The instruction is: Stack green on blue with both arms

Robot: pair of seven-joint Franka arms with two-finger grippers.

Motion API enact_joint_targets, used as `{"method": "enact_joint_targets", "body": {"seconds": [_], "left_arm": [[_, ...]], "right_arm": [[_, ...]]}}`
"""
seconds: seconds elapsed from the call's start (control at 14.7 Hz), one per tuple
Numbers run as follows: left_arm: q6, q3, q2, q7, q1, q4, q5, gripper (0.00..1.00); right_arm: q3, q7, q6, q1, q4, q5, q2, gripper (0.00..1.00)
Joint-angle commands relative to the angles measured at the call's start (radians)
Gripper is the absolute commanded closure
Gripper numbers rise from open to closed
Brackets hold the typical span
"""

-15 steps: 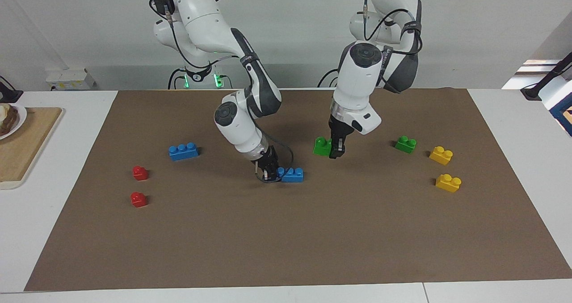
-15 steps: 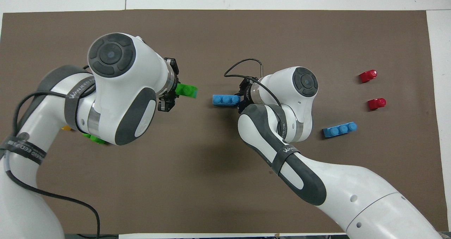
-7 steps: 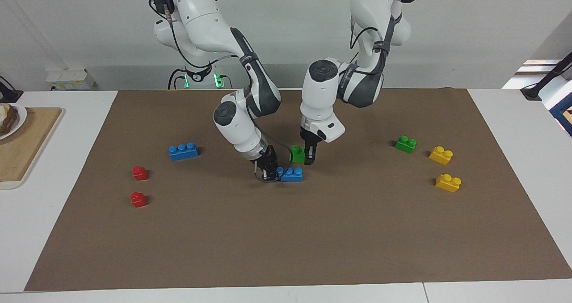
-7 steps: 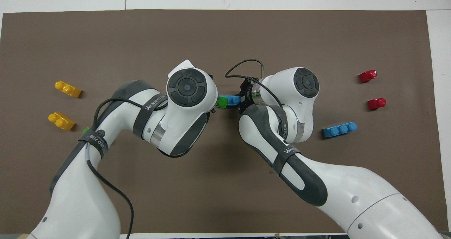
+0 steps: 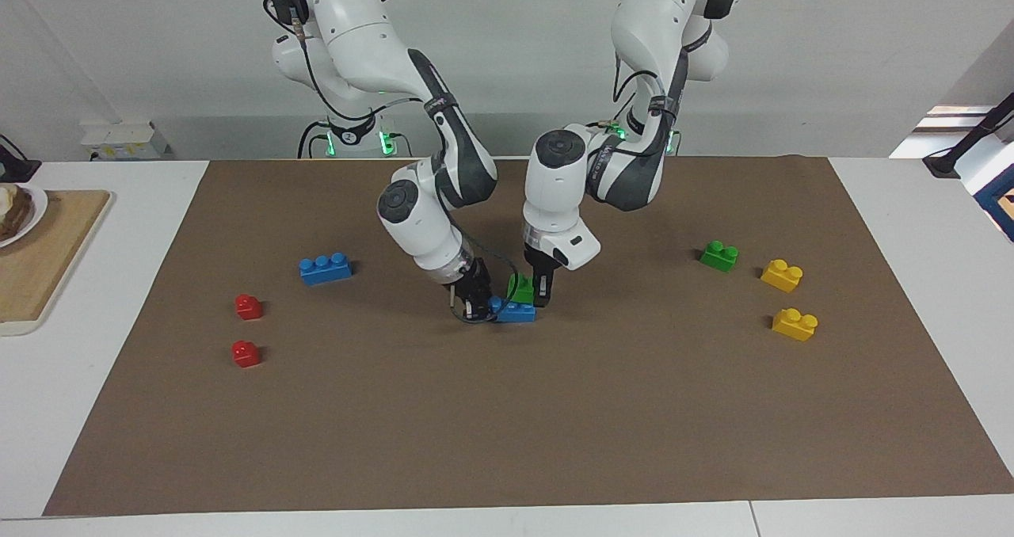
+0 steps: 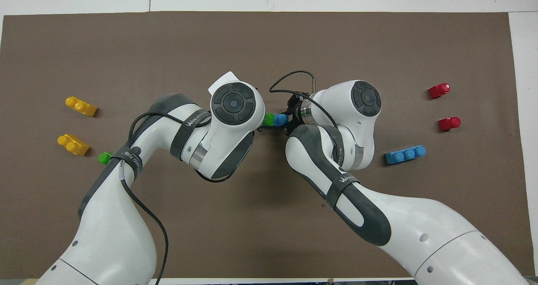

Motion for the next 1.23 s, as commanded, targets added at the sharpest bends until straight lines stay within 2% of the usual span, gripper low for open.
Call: {"method": "enact_joint_targets", "body": {"seconds": [0.0,1.02,1.16], "left_arm": [[0.022,0.017,0.025,-0.043,-0.034,0.016,0.025,1.00],[0.067,0.024,0.045,-0.067,-0.057,-0.017,0.091,1.00],[0.068,0.024,0.045,-0.089,-0.059,-0.020,0.131,1.00]], "right_arm": [[-0.001,-0.045,0.022,-0.007,-0.042,0.031,-0.019,1.00],[-0.001,-0.047,0.022,-0.007,-0.044,0.031,-0.019,1.00],[-0.001,-0.047,0.022,-0.007,-0.044,0.031,-0.019,1.00]]}}
